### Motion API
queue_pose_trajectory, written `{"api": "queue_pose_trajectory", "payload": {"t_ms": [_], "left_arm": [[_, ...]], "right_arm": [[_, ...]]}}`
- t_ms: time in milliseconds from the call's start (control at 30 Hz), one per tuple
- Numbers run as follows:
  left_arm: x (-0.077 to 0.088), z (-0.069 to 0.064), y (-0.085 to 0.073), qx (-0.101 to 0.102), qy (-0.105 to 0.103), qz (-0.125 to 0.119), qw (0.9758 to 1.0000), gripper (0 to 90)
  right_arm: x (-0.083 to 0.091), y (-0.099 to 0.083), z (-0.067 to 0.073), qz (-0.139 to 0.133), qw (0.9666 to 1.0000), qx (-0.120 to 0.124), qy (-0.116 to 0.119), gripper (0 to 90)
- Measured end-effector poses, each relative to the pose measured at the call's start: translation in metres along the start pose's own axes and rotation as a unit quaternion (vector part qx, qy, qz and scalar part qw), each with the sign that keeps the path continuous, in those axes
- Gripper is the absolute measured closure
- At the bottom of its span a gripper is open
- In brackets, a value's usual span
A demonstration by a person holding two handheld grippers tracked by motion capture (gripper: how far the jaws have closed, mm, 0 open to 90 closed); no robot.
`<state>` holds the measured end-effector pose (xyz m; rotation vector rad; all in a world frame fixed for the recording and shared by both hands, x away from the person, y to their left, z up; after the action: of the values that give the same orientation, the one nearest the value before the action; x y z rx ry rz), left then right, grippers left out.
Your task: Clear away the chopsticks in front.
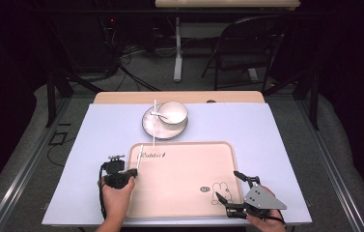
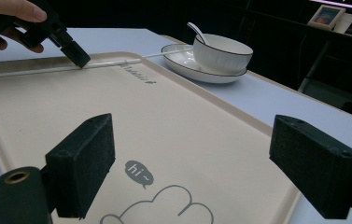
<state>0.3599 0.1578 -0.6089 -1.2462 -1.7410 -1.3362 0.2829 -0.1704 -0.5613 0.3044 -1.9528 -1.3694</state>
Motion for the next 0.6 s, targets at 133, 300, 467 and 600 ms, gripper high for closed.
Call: {"api": "queue_pose_trajectory", "payload": {"t_ms": [133, 300, 467, 600], "left_arm": [[0.0, 0.001, 0.0, 0.003, -0.004, 0.003, 1.0, 84.4], [0.004, 0.0, 0.002, -0.006, -0.009, -0.002, 0.9999, 79.6], [0.008, 0.0, 0.006, -0.01, -0.026, -0.001, 0.9996, 69.4], [0.011, -0.003, 0.011, -0.018, -0.042, -0.005, 0.9989, 60.0]], "right_arm": [[0.0, 0.0, 0.0, 0.0, 1.0, 0.0, 0.0, 13.5], [-0.001, 0.0, 0.0, 0.0, 1.0, 0.0, 0.0, 13.5], [-0.001, 0.0, 0.0, 0.001, 1.0, -0.001, 0.001, 13.5], [-0.001, 0.0, 0.0, 0.0, 1.0, 0.0, 0.002, 13.5]]}}
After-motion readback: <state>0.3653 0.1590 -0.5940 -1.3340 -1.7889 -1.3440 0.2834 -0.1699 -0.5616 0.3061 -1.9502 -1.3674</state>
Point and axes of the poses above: each handheld gripper's, and its own axes: x roughly backward along the jaws, y roughly out of its top, z roughly to its left, the point moved 8 cm from there along -x, roughly forward along the jaws, and after that the axes turned 12 degrees about z, right-handed, at the moved point
